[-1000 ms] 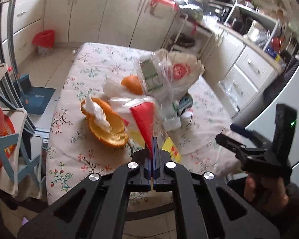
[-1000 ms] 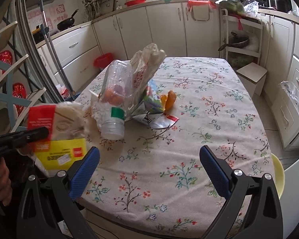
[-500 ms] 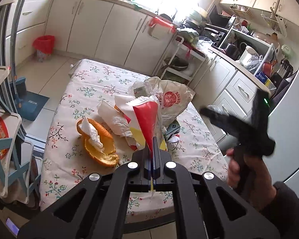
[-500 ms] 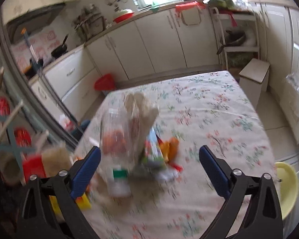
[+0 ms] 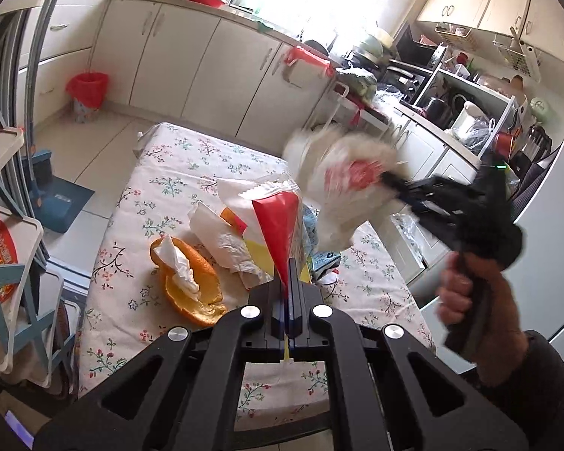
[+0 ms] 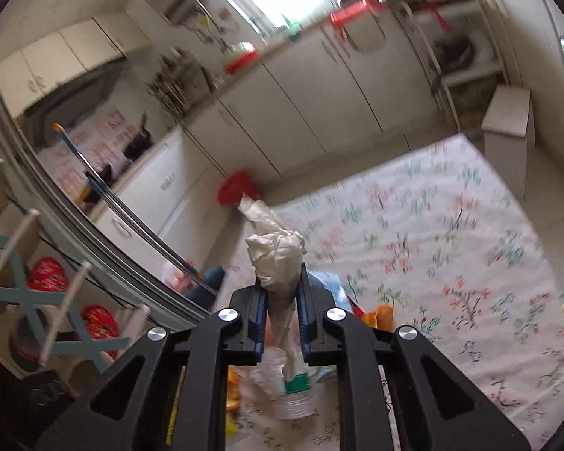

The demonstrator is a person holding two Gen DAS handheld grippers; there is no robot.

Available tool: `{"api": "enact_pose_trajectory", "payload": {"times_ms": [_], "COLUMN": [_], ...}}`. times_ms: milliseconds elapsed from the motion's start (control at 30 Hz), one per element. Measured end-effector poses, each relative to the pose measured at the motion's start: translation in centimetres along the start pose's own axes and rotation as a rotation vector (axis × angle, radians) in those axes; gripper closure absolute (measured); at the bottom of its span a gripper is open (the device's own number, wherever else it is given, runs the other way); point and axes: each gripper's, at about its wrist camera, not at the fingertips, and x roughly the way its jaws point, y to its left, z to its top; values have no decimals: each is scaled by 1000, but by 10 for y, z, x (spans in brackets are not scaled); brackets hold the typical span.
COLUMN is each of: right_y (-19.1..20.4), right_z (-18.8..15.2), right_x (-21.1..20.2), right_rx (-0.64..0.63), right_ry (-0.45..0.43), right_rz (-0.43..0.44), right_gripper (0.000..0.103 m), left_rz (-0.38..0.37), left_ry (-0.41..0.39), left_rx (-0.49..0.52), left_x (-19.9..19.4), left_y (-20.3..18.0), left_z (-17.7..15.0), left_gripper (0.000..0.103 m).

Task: Collect trash
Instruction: 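Grasp the crumpled white tissue with the right tool while the left tool holds the bag, then carry both items to the yellow bucket and open both tools over it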

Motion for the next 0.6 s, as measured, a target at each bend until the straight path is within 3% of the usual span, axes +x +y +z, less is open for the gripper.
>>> {"api": "enact_pose_trajectory", "payload": {"times_ms": [233,433,600], "right_y": [0,-39,-95], "right_z": [11,3,-12], "right_x": [-75,-139,-183], "right_rx": [-56,-89,-56], "right_ry": [-95,-123,-129], "right_rz": [-16,-159,-325], "right_gripper": [88,88,88], "left_rz": [-48,-127,-218], "left_ry": [-34,-14,36], "left_rx": [17,63,100], "left_x": [-2,8,31], "left_y": [-13,-52,-109], "left_z": [-1,-7,-22], "left_gripper": [102,102,102]}}
